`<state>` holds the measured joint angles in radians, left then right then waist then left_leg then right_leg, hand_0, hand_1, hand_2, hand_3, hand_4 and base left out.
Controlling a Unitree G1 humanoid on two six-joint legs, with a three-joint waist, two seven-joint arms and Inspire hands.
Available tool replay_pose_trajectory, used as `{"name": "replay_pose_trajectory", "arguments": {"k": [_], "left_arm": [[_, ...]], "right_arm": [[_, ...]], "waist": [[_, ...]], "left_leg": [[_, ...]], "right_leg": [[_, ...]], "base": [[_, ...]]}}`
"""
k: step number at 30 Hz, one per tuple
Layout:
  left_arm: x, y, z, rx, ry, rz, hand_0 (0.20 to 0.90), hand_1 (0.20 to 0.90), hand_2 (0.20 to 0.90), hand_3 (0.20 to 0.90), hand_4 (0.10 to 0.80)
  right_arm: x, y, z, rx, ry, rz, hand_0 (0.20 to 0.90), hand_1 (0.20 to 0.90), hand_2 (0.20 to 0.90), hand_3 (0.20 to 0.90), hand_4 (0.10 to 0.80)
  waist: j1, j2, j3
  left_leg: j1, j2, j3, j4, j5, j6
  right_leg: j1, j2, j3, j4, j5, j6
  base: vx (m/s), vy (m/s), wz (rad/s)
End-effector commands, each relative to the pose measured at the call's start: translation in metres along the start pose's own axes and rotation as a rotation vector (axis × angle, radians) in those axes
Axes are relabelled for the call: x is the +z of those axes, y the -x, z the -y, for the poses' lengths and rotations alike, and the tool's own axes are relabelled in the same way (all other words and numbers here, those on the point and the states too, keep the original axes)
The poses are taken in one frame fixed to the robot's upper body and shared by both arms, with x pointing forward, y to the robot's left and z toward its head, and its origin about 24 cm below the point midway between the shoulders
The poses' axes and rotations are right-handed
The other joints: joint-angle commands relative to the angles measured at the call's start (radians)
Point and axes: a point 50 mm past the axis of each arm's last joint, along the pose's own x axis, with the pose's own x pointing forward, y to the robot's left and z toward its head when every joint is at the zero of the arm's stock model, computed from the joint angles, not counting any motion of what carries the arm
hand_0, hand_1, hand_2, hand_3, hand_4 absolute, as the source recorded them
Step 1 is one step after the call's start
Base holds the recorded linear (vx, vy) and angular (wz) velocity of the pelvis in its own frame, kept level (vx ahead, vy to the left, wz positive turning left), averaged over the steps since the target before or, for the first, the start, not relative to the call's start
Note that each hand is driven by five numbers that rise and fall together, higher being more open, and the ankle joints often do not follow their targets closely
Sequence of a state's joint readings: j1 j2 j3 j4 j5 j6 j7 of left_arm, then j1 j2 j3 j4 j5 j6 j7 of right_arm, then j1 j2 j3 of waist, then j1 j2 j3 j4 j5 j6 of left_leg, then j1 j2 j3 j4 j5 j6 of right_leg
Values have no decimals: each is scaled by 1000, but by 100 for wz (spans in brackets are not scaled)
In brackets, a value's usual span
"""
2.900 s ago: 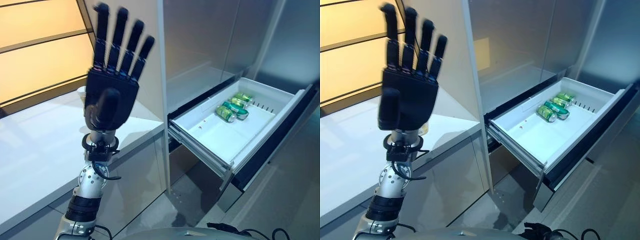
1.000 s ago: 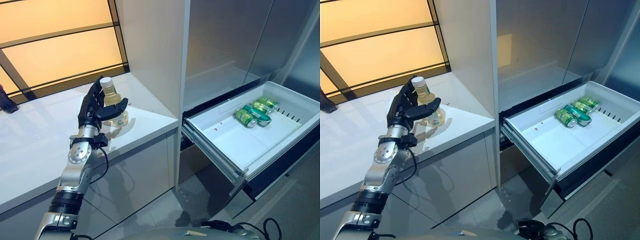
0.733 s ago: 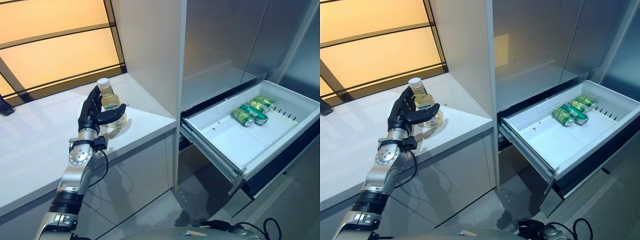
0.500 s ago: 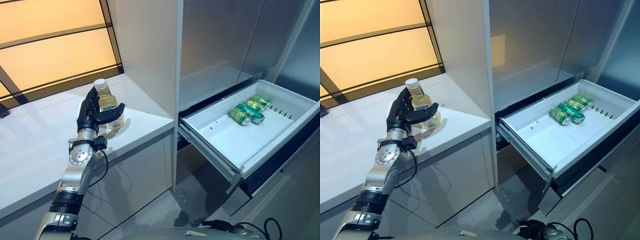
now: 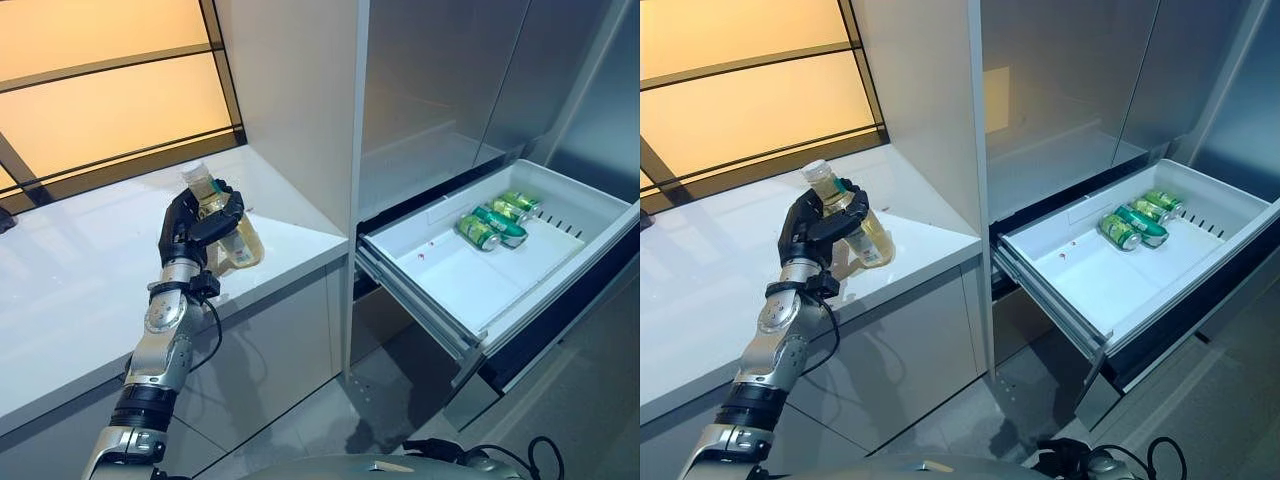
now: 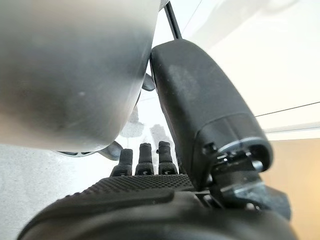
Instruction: Put drinks into fridge and close the fridge
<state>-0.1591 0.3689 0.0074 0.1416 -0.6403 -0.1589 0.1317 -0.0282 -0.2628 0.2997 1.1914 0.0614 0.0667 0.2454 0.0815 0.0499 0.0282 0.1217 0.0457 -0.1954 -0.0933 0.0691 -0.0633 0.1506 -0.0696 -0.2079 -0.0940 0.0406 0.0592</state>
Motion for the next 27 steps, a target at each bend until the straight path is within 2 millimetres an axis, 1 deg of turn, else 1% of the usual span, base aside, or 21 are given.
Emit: {"name": "replay_pose_trajectory", "arguments": {"k": [1,2,4,5,7,8,10,11,13,14,16,17,19,21,22,23,24,25,27], "left_arm": [[79,-9,32,-252,162,416,300,300,300,200,100],[81,-7,37,-300,190,428,300,300,300,200,100],[84,-5,43,-353,229,439,300,300,300,200,100],[85,-4,47,-392,266,443,300,300,300,200,100],[88,1,59,-506,365,454,300,300,300,200,100],[88,2,63,-546,398,459,300,300,300,200,100],[90,8,74,-629,455,467,300,300,300,200,100],[90,10,77,-654,461,473,300,300,300,200,100],[91,13,83,-702,461,489,300,300,300,200,100],[93,15,86,-720,455,497,300,300,300,200,100],[97,19,90,-741,418,527,300,300,300,200,100],[99,21,93,-751,381,550,300,300,300,200,100],[101,24,94,-761,329,578,300,300,300,200,100],[106,26,95,-766,247,618,300,300,300,200,100],[106,26,95,-766,247,618,300,300,300,200,100],[108,25,96,-777,224,619,300,300,300,200,100],[109,25,96,-778,221,620,300,300,300,200,100],[109,23,97,-783,205,617,300,300,300,200,100],[109,23,98,-800,198,608,300,300,300,200,100]], "right_arm": [[26,-4,-24,78,-65,146,900,900,900,900,800],[37,-3,-25,79,-90,204,900,900,900,900,800],[48,-1,-26,87,-114,260,900,900,900,900,800],[57,1,-28,97,-121,304,900,900,900,900,800],[83,9,-35,147,-113,430,900,900,900,900,800],[92,13,-38,171,-102,472,900,900,900,900,800],[120,29,-53,271,-85,571,900,900,900,900,800],[127,35,-57,310,-77,614,900,900,900,900,800],[151,57,-66,384,-39,746,900,900,900,900,800],[160,66,-67,407,-21,805,900,900,900,900,800],[184,94,-64,439,15,935,900,900,900,900,800],[197,114,-60,444,54,1021,900,900,900,900,800],[209,134,-52,424,102,1120,900,900,900,900,800],[224,164,-44,396,167,1256,900,900,900,900,800],[224,164,-44,396,167,1256,900,900,900,900,800],[234,185,-39,384,198,1337,900,900,900,900,800],[235,187,-38,382,200,1347,900,900,900,900,800],[242,202,-35,360,225,1404,900,900,900,900,800],[248,219,-35,357,248,1475,900,900,900,900,800]], "waist": [[-14,-47,-28],[-17,-47,-27],[-19,-46,-27],[-22,-46,-26],[-29,-46,-23],[-32,-47,-22],[-44,-52,-17],[-48,-55,-15],[-59,-61,-10],[-63,-63,-8],[-71,-67,-5],[-76,-69,-4],[-80,-70,-3],[-87,-72,-3],[-86,-72,-3],[-91,-72,-5],[-91,-72,-5],[-94,-72,-9],[-98,-72,-13]], "left_leg": [[26,-96,121,6,-72,83],[26,-96,120,6,-72,83],[26,-97,119,6,-72,84],[26,-97,119,6,-72,84],[26,-96,117,6,-72,85],[26,-96,117,6,-72,84],[25,-96,116,6,-72,83],[26,-96,116,6,-71,82],[26,-96,118,6,-71,80],[26,-96,118,6,-70,80],[25,-96,120,6,-70,80],[23,-97,124,6,-69,80],[22,-96,129,6,-69,81],[20,-95,138,6,-70,83],[20,-95,138,6,-70,83],[19,-94,144,6,-70,83],[19,-94,145,6,-71,84],[18,-93,150,6,-72,84],[10,-92,159,6,-65,86]], "right_leg": [[23,20,121,21,-24,-35],[23,20,122,19,-22,-35],[23,21,125,17,-20,-35],[23,22,126,17,-20,-35],[21,23,130,17,-18,-35],[20,23,131,16,-16,-34],[18,24,137,14,-13,-32],[18,24,139,14,-13,-32],[16,24,142,12,-10,-30],[16,24,144,11,-9,-29],[13,25,153,8,-6,-25],[9,26,159,7,-4,-23],[6,27,167,7,-1,-21],[-1,28,178,7,2,-18],[-1,28,178,7,2,-18],[-4,30,186,7,2,-16],[-5,30,188,7,2,-16],[-7,30,194,7,2,-15],[-18,31,202,7,11,-14]], "base": [[0,0,0],[0,0,0],[0,0,0],[-7,-11,-3],[0,0,0],[0,0,0],[-25,-38,0],[-29,-40,-3],[-28,-39,-6],[-27,-35,-4],[-15,-11,-4],[-29,-13,-8],[-24,-7,-7],[-21,-4,-8],[-13,2,-17],[-6,4,-16],[-6,7,-22],[-4,6,-17],[-30,2,-18]]}}
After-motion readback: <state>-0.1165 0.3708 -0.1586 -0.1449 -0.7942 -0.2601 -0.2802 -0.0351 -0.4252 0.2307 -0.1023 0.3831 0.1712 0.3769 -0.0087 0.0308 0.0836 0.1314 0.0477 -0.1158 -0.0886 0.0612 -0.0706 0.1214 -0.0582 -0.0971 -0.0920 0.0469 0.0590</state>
